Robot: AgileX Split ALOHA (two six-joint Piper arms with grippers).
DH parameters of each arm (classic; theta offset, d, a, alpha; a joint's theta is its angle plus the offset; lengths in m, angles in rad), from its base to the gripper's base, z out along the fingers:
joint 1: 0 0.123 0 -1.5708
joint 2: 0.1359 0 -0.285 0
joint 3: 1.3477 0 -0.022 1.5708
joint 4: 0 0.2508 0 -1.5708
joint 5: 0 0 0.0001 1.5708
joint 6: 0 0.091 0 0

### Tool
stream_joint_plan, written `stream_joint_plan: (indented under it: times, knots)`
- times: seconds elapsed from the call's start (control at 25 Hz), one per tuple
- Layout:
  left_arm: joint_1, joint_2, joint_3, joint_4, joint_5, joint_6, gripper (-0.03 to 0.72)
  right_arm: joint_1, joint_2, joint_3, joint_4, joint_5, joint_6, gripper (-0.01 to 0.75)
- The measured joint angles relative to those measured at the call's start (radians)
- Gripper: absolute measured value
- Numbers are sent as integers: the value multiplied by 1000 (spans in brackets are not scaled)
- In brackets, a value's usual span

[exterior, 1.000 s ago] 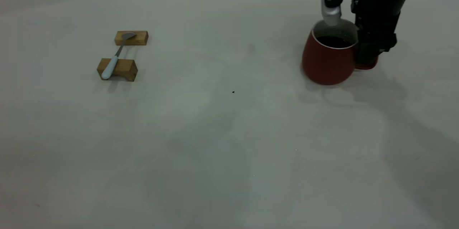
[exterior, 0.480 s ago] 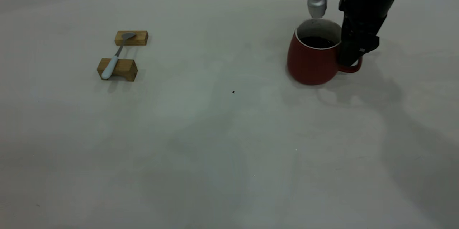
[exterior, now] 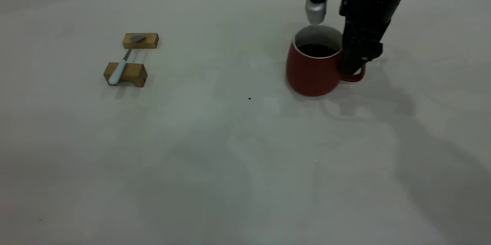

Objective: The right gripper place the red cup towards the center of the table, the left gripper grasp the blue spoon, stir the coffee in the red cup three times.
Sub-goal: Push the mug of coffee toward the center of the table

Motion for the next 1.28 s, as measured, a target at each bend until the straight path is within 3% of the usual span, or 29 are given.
stream_joint_plan:
  times: [0.52, 1.0, 1.28]
  knots:
    - [0, 0, 0, 0, 0, 0, 555, 70, 1, 0, 206, -46, 0, 595]
    - [0, 0, 0, 0, 0, 0, 555, 85, 1, 0, 348, -65, 0, 595]
    - [0, 0, 0, 0, 0, 0, 555, 26, -143, 0, 333, 130, 78, 593]
